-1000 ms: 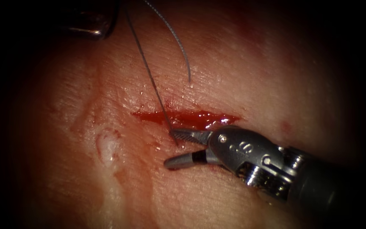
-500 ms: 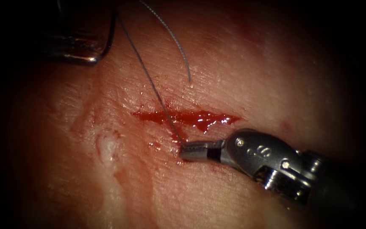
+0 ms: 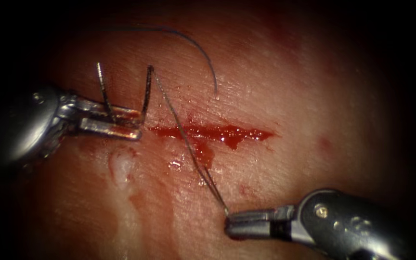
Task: Wound Closure
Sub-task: Use the right gripper to pull the suture through until a short tail is left.
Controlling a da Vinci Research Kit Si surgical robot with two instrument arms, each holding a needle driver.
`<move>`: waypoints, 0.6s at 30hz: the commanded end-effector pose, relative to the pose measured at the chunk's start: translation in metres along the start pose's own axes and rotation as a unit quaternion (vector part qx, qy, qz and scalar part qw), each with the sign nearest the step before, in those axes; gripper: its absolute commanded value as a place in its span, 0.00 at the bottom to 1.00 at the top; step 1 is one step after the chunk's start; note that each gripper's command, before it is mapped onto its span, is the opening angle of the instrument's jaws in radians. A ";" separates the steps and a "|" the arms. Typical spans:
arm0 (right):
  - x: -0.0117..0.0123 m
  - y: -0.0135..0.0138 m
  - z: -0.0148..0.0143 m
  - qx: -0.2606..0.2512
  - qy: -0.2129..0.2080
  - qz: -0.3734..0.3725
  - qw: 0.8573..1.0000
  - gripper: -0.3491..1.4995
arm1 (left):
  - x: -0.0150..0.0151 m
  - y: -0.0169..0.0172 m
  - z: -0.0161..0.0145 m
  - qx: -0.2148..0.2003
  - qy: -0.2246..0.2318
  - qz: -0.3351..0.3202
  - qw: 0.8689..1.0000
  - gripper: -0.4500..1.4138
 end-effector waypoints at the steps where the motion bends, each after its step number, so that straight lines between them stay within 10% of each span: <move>1: 0.0013 -0.0006 0.0017 0.005 0.002 -0.010 1.000 0.00 | -0.0003 -0.0005 0.0003 -0.001 0.001 0.003 1.000 0.00; 4: 0.0017 -0.0002 0.0026 -0.002 0.007 -0.045 0.999 0.04 | 0.0001 -0.0004 -0.0006 0.000 0.000 0.001 1.000 0.00; 7: 0.0014 0.0010 0.0026 -0.042 0.027 -0.060 0.997 0.70 | 0.0013 -0.0008 -0.0027 0.013 -0.001 -0.005 1.000 0.00; 8: 0.0012 0.0014 0.0025 -0.047 0.028 -0.068 0.996 0.77 | 0.0018 -0.0012 -0.0037 0.021 0.001 -0.011 1.000 0.00; 18: -0.0005 0.0045 0.0018 -0.067 0.024 -0.090 0.993 0.81 | 0.0024 -0.0029 -0.0087 0.064 -0.008 -0.005 0.998 0.00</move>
